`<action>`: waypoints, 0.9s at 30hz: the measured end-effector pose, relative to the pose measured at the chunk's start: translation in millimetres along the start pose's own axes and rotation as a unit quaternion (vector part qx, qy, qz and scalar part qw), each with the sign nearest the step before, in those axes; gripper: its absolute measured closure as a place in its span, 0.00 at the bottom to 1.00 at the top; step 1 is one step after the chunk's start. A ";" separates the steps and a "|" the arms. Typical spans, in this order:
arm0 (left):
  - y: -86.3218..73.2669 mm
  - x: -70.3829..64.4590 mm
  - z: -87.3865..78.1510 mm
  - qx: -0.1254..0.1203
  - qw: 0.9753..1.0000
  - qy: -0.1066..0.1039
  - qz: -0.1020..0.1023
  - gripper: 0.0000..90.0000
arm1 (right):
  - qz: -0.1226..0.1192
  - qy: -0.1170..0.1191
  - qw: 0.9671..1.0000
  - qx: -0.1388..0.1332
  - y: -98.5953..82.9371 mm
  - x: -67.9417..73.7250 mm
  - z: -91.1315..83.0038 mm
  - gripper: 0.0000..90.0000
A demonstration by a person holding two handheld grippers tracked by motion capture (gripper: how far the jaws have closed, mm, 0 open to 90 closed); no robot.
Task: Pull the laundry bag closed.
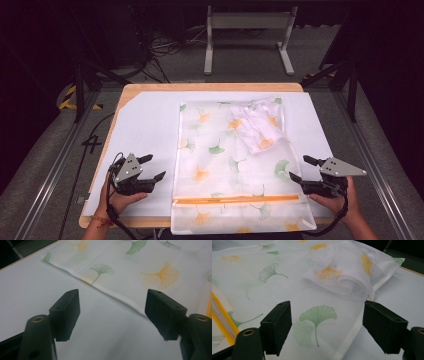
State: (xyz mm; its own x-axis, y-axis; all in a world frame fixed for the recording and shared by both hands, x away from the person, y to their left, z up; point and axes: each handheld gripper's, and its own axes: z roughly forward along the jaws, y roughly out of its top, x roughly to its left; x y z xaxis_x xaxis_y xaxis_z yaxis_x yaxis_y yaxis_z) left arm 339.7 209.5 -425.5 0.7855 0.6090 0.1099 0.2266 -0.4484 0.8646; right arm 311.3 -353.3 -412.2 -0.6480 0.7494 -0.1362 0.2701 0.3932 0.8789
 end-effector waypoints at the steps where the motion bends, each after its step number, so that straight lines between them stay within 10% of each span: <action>1: 1.4 -1.7 2.3 0.001 1.000 -0.009 0.006 0.53 | 0.000 0.002 1.000 0.000 -0.4 0.8 -1.0 0.30; 12: 4.3 -8.0 5.7 0.006 0.999 -0.042 0.025 0.99 | -0.017 0.032 0.999 0.006 5.4 14.4 3.7 0.49; 21: 9.1 -18.0 11.4 0.025 0.997 -0.062 0.039 1.00 | -0.048 0.093 0.994 0.014 32.6 54.4 28.2 0.63; 27: 17.8 -24.3 27.6 0.041 0.994 -0.085 0.054 1.00 | -0.117 0.167 0.979 0.026 61.7 111.1 58.7 0.68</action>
State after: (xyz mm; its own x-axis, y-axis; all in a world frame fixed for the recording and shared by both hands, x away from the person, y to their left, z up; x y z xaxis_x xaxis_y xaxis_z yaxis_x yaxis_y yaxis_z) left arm 340.6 168.6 -426.3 0.8926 0.4373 0.1099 0.1757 -0.5618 0.8084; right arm 297.8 -214.6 -400.0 -0.8907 0.4231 -0.1662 0.1168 0.5663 0.8159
